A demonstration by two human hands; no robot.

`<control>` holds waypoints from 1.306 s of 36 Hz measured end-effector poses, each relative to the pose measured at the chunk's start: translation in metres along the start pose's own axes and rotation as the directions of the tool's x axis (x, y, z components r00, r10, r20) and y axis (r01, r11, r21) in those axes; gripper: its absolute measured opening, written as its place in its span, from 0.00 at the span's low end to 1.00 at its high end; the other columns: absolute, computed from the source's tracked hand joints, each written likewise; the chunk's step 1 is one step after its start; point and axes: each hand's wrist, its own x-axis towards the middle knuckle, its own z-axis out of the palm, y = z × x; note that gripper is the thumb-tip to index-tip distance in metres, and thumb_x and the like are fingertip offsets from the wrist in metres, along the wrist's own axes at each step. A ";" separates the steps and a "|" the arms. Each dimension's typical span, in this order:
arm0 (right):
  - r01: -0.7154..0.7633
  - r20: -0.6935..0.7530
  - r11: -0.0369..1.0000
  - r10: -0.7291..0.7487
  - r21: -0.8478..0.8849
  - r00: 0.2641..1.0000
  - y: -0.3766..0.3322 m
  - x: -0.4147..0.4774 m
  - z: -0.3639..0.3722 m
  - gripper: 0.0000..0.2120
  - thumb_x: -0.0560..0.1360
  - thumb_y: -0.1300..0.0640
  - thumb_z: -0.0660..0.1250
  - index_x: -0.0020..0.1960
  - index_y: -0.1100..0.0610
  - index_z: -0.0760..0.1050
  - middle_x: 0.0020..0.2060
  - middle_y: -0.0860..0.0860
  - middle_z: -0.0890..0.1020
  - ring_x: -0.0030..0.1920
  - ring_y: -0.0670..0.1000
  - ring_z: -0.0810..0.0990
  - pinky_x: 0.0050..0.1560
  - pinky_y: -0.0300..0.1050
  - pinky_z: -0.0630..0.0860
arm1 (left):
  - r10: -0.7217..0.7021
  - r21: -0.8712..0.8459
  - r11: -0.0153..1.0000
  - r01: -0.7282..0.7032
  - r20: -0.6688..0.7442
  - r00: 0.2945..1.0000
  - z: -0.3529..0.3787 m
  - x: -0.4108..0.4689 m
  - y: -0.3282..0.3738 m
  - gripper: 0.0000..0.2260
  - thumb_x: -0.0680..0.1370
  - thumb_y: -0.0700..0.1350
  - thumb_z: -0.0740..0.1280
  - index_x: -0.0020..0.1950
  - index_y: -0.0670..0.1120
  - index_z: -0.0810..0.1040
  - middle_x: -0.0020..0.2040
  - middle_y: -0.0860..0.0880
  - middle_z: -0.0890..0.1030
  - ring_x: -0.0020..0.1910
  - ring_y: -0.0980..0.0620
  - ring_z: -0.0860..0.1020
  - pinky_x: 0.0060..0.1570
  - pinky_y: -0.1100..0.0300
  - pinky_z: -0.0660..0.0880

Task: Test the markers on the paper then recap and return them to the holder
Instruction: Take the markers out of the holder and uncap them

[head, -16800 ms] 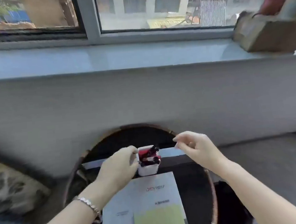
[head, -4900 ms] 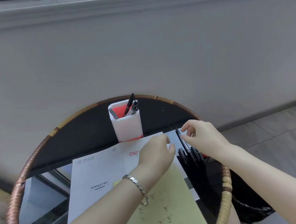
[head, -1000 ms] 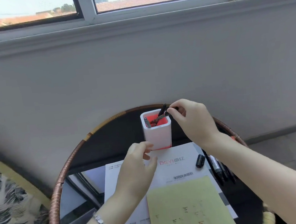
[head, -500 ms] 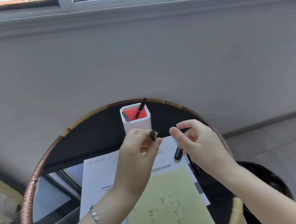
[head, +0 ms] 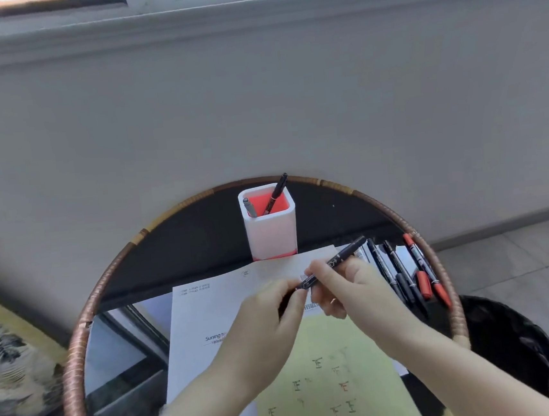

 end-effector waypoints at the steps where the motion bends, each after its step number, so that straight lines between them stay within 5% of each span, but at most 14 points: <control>1: 0.026 0.001 1.000 -0.026 0.010 1.000 0.000 -0.002 0.001 0.12 0.77 0.58 0.60 0.44 0.67 0.75 0.24 0.47 0.76 0.24 0.43 0.70 0.26 0.32 0.66 | 0.023 0.042 0.999 -0.023 0.006 1.000 0.001 -0.001 0.001 0.10 0.81 0.46 0.57 0.47 0.50 0.77 0.28 0.59 0.72 0.27 0.60 0.67 0.29 0.69 0.63; 8: 0.048 -0.002 0.998 -0.048 0.041 0.999 0.002 -0.008 0.000 0.12 0.78 0.57 0.58 0.39 0.61 0.73 0.22 0.46 0.74 0.23 0.41 0.69 0.27 0.30 0.66 | 0.093 0.022 0.995 -0.094 0.039 0.995 0.005 -0.003 0.003 0.11 0.80 0.47 0.57 0.40 0.50 0.74 0.27 0.55 0.67 0.25 0.56 0.63 0.28 0.65 0.59; 15: 0.090 0.060 0.996 -0.090 0.010 0.994 0.004 -0.008 -0.011 0.11 0.76 0.55 0.58 0.41 0.60 0.74 0.23 0.46 0.75 0.25 0.42 0.70 0.30 0.31 0.68 | -0.043 -0.191 0.978 0.083 0.206 0.978 0.001 0.001 0.010 0.10 0.81 0.50 0.56 0.47 0.52 0.77 0.27 0.60 0.73 0.24 0.59 0.63 0.27 0.68 0.61; 19: 0.078 -0.191 0.997 -0.074 0.015 0.979 -0.003 0.016 -0.030 0.12 0.78 0.54 0.58 0.40 0.57 0.75 0.25 0.45 0.75 0.28 0.42 0.72 0.34 0.37 0.72 | -0.249 -0.189 0.943 0.273 0.144 0.958 -0.002 0.008 0.001 0.11 0.79 0.56 0.52 0.50 0.56 0.73 0.31 0.56 0.68 0.28 0.60 0.66 0.31 0.61 0.62; 22: -0.032 -0.244 0.989 -0.003 -0.143 0.970 -0.015 0.041 -0.054 0.14 0.78 0.51 0.59 0.43 0.59 0.77 0.31 0.49 0.78 0.32 0.45 0.77 0.38 0.39 0.75 | -0.338 -0.229 0.911 0.343 0.062 0.939 -0.008 0.009 -0.011 0.10 0.79 0.48 0.52 0.52 0.53 0.72 0.34 0.53 0.69 0.32 0.55 0.66 0.35 0.58 0.63; 29: -0.143 -0.110 0.687 0.092 -0.712 0.990 0.000 0.076 -0.044 0.16 0.75 0.52 0.66 0.33 0.58 0.66 0.27 0.53 0.77 0.26 0.48 0.77 0.28 0.38 0.72 | -0.325 -0.136 0.938 0.319 -0.029 0.945 -0.012 0.001 -0.027 0.13 0.80 0.38 0.52 0.60 0.48 0.70 0.46 0.51 0.75 0.40 0.57 0.74 0.37 0.65 0.69; 35: -0.030 -0.036 0.267 -0.017 -0.963 0.999 0.021 0.086 -0.015 0.13 0.75 0.52 0.64 0.41 0.58 0.64 0.30 0.50 0.69 0.33 0.52 0.71 0.26 0.41 0.60 | -0.301 -0.132 0.947 0.293 -0.042 0.953 -0.012 -0.001 -0.023 0.11 0.81 0.39 0.54 0.52 0.54 0.70 0.54 0.46 0.75 0.39 0.57 0.79 0.31 0.78 0.68; 38: 0.020 0.010 0.104 -0.101 -0.994 0.995 0.032 0.085 -0.016 0.11 0.76 0.53 0.61 0.53 0.59 0.66 0.36 0.51 0.72 0.37 0.55 0.71 0.33 0.44 0.64 | -0.302 -0.165 0.940 0.298 0.002 0.953 -0.011 0.000 -0.022 0.12 0.80 0.38 0.56 0.51 0.55 0.72 0.52 0.46 0.77 0.42 0.57 0.80 0.32 0.77 0.70; 42: 0.038 0.024 0.097 -0.139 -0.995 0.990 0.043 0.082 -0.034 0.12 0.76 0.52 0.59 0.55 0.58 0.68 0.46 0.53 0.78 0.48 0.55 0.74 0.38 0.44 0.65 | -0.299 -0.136 0.945 0.297 0.005 0.954 -0.007 0.008 -0.024 0.09 0.79 0.41 0.60 0.53 0.53 0.75 0.44 0.51 0.79 0.40 0.57 0.78 0.38 0.71 0.72; 47: 0.088 0.048 0.265 -0.152 -0.960 0.987 0.050 0.077 -0.055 0.12 0.76 0.52 0.61 0.57 0.56 0.72 0.47 0.49 0.77 0.50 0.49 0.73 0.41 0.40 0.65 | -0.260 -0.055 0.965 0.258 -0.039 0.965 0.013 0.035 -0.022 0.08 0.76 0.42 0.65 0.54 0.49 0.75 0.43 0.55 0.76 0.37 0.60 0.75 0.29 0.73 0.69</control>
